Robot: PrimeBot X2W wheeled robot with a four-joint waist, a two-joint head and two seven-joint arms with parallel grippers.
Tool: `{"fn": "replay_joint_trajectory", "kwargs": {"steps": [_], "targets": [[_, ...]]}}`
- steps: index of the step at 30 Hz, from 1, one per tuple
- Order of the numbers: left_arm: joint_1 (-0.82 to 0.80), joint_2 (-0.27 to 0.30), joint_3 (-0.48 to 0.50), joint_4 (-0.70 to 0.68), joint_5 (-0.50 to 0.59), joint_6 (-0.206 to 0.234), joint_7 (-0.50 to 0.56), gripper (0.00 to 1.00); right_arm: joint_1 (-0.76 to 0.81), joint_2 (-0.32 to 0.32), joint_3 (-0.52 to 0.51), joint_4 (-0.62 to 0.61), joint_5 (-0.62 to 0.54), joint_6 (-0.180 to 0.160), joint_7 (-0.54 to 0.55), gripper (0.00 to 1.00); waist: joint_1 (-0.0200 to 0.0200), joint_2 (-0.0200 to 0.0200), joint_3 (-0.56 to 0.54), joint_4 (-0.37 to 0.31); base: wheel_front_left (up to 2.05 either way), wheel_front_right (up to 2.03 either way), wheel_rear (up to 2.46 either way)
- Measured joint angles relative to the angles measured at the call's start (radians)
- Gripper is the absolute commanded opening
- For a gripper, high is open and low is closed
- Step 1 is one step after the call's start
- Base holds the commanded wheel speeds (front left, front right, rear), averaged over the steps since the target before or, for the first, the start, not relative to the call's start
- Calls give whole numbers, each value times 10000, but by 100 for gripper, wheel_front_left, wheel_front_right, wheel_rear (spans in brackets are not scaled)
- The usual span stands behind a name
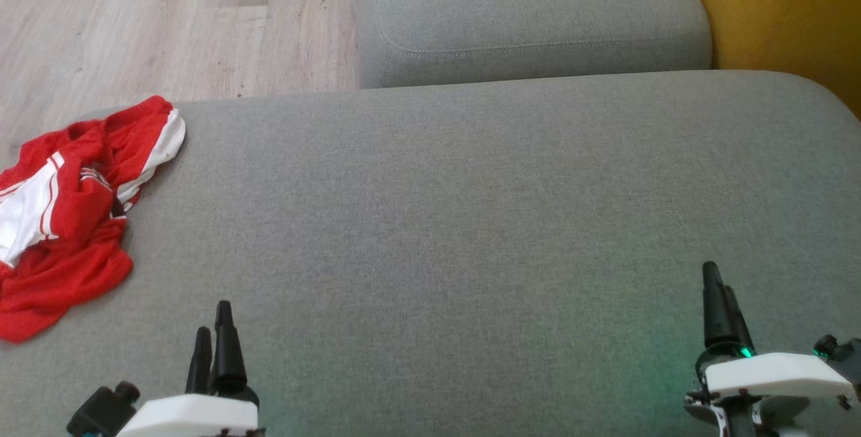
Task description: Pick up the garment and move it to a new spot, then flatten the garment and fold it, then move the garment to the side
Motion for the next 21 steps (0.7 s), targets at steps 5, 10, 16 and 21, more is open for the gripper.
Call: {"fn": "replay_joint_trajectory", "kwargs": {"steps": [5, 10, 16, 21], "targets": [[8, 4, -226, -63, 583, 0, -121, 100, 60, 0, 136, -10, -629, 0, -130, 100, 0, 0, -64, 12, 0, 0, 0], [59, 4, -291, -75, 1193, 4, -291, 100, 215, 0, 276, -4, -1352, 0, -267, 100, 0, 0, -126, 24, 0, 0, 0], [291, 6, -416, -23, 1952, 19, -451, 100, 213, 0, 476, 98, -2153, 0, -449, 100, 1, 0, -213, 45, 0, 0, 0], [386, 8, -575, 125, 2698, 48, -616, 100, 214, -2, 669, 115, -2953, 0, -608, 100, 1, 0, -308, 69, 0, 0, 0]]}}
